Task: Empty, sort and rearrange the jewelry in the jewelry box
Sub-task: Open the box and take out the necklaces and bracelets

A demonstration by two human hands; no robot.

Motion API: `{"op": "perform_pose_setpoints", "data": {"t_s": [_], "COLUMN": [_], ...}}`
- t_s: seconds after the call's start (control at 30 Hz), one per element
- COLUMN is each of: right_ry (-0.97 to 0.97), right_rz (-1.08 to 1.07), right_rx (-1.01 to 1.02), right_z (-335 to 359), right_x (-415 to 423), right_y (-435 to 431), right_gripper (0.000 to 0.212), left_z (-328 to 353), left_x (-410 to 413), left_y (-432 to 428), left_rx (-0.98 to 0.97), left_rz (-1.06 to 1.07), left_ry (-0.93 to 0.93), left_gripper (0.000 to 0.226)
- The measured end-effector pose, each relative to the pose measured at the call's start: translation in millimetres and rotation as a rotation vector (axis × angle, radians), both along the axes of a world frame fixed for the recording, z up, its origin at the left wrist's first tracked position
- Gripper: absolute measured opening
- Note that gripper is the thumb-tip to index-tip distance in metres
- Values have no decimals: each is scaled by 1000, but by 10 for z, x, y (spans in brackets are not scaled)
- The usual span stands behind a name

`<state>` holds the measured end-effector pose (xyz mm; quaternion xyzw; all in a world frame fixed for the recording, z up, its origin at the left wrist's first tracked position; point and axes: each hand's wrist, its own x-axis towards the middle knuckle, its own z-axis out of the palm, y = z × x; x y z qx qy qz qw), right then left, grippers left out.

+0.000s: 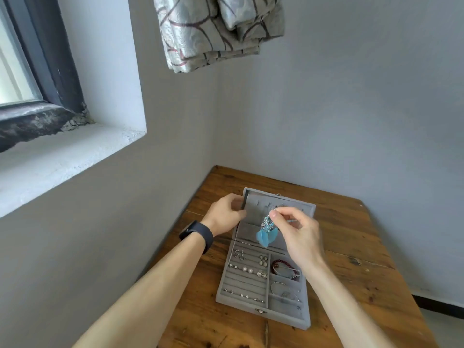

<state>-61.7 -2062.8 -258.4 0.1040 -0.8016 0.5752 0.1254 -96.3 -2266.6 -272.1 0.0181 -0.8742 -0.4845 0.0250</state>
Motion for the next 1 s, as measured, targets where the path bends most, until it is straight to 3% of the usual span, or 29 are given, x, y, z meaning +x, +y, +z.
{"op": "perform_pose_setpoints", "data": {"t_s": [0.13,0.27,0.47,0.73,1.0], "right_ry": [39,40,-4,-352,-444], "right_rz": [50,94,173,159,184], "right_rx": [24,55,69,-321,-356], "right_z": [28,-62,-248,-286,-238], "right_x": [409,839,1326,1665,1686], "right_y": [89,113,98,47,57], "right_gripper": [3,3,5,8,10], "left_z": [190,246,59,-38,-70], "left_x": [551,1234,1848,2128,2198], "left_y": [66,194,323,358,150], "left_rx": [165,235,333,653,531], "left_rz": [-44,-177,-101,1,60], "left_ry": [66,71,116,-8,19], "left_gripper": [22,26,12,12,13]}}
